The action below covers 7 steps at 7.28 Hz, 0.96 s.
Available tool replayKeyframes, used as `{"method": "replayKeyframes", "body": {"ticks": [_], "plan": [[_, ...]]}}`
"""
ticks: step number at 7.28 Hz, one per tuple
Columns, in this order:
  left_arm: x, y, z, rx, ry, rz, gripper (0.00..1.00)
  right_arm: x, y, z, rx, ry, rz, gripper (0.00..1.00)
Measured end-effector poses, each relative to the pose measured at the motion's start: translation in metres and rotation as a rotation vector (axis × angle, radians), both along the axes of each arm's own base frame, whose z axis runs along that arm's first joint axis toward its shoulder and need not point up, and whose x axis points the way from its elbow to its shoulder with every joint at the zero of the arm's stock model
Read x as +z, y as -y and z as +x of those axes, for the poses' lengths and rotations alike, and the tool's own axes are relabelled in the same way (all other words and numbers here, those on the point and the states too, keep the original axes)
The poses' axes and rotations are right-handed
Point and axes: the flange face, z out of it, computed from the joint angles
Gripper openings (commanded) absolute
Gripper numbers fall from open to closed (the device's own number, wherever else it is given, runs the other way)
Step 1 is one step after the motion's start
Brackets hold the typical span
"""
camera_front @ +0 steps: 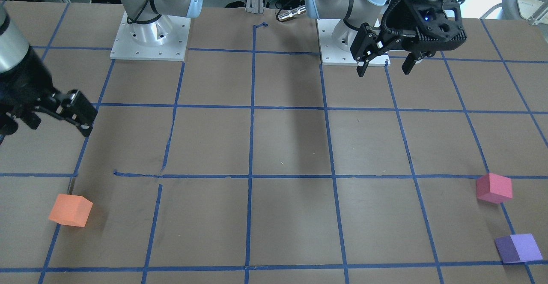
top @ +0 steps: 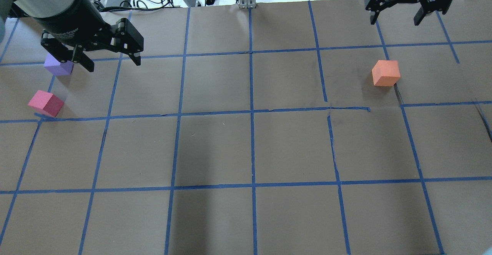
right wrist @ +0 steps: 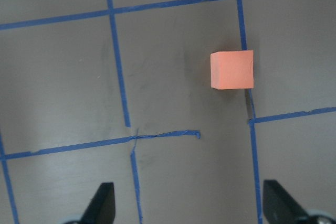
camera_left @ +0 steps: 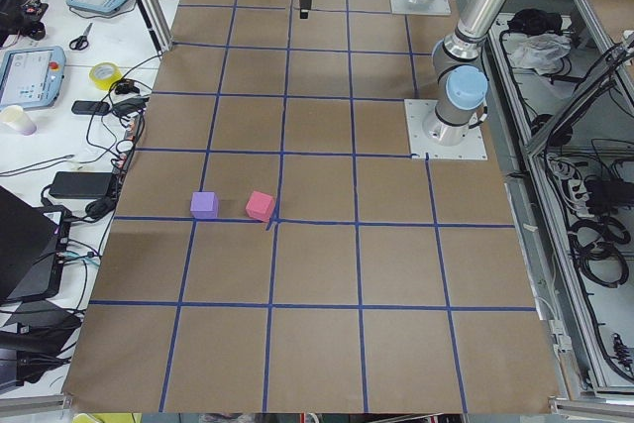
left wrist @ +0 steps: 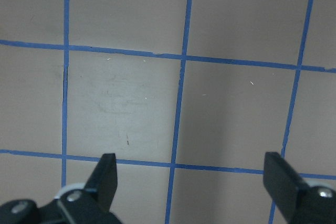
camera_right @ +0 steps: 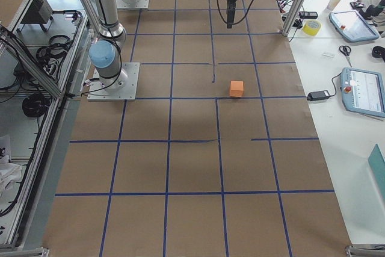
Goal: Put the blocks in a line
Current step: 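Lower the right gripper toward the orange cube, then close the right gripper on the orange cube and lift it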
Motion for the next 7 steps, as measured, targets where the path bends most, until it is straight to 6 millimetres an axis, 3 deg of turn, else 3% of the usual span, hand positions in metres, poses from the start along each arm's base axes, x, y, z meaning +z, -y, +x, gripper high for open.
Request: {"method": "replayKeyframes", "body": {"ticks": [2, 3, 4, 5, 7], "plan": [[0.000, 0.000, 0.000, 0.000, 0.000, 0.000, 1.00, -0.083, 0.050, -0.080, 0.012, 0.019, 0.029, 0.95], [0.000, 0.000, 0.000, 0.000, 0.000, 0.000, 1.00, -0.123, 0.064, -0.109, 0.014, 0.045, 0.040, 0.95], [0.000, 0.000, 0.000, 0.000, -0.001, 0.001, 1.00, -0.160, 0.072, -0.122, 0.012, 0.061, 0.041, 0.98], [-0.001, 0.001, 0.000, 0.000, -0.001, 0.001, 1.00, -0.190, 0.072, -0.123, 0.011, 0.064, 0.027, 0.98], [-0.001, 0.001, 0.000, 0.001, -0.001, 0.002, 1.00, -0.226, 0.067, -0.113, 0.020, 0.086, -0.002, 0.98]]}}
